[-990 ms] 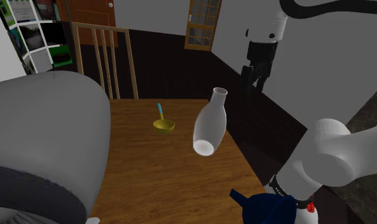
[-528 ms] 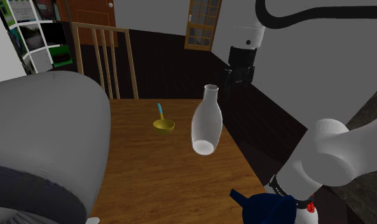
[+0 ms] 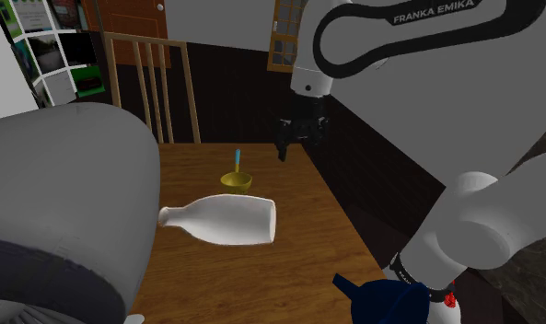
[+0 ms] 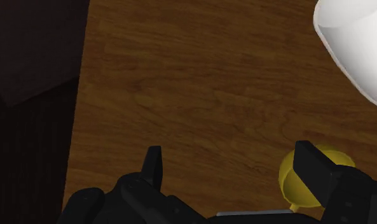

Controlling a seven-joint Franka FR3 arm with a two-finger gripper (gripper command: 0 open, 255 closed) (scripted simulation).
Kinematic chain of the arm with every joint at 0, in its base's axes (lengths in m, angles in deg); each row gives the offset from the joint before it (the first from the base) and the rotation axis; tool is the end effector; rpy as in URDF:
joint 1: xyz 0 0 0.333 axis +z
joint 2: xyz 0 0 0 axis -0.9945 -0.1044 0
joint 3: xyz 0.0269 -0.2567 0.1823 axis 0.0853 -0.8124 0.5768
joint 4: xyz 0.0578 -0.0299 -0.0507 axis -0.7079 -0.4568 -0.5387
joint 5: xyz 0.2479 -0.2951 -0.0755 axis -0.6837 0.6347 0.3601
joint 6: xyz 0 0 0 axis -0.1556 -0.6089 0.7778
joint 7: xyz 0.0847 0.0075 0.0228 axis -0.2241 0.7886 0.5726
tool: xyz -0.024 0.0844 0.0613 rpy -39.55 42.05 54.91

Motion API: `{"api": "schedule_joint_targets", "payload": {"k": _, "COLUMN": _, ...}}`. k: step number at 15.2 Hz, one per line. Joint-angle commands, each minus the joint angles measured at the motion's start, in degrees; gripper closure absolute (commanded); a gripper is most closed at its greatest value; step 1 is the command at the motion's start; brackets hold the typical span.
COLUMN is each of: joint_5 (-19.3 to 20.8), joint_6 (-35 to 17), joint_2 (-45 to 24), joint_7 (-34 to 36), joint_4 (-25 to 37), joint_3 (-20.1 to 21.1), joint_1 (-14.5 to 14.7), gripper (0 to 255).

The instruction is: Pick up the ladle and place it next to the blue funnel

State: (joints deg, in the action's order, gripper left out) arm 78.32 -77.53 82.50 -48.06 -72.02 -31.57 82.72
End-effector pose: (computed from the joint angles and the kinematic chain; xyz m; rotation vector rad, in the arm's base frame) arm 0.3862 0.0726 0.4618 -3.0261 0.5755 0.1594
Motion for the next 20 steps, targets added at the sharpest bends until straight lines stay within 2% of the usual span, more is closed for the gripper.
{"api": "schedule_joint_targets", "payload": {"k": 1, "joint_5": -0.82, "joint_6": -3.95, "joint_2": -4.12, "joint_7": 2.04, "joint_4": 1.23, "joint_3": 0.76, "joint_1": -0.35, "gripper": 0}}
{"api": "schedule_joint_targets", "payload": {"k": 7, "joint_5": -2.24, "joint_6": -14.07, "joint_2": -16.44, "joint_7": 8.19, "joint_4": 6.41, "joint_3": 2.74, "joint_1": -1.01, "gripper": 0}}
{"api": "schedule_joint_targets", "payload": {"k": 13, "joint_5": -2.03, "joint_6": -22.07, "joint_2": -29.01, "joint_7": 14.31, "joint_4": 14.09, "joint_3": 3.54, "joint_1": -1.23, "gripper": 0}}
{"api": "schedule_joint_targets", "payload": {"k": 20, "joint_5": -1.74, "joint_6": -27.27, "joint_2": -33.50, "joint_7": 15.23, "joint_4": 13.80, "joint_3": 3.81, "joint_1": -0.67, "gripper": 0}}
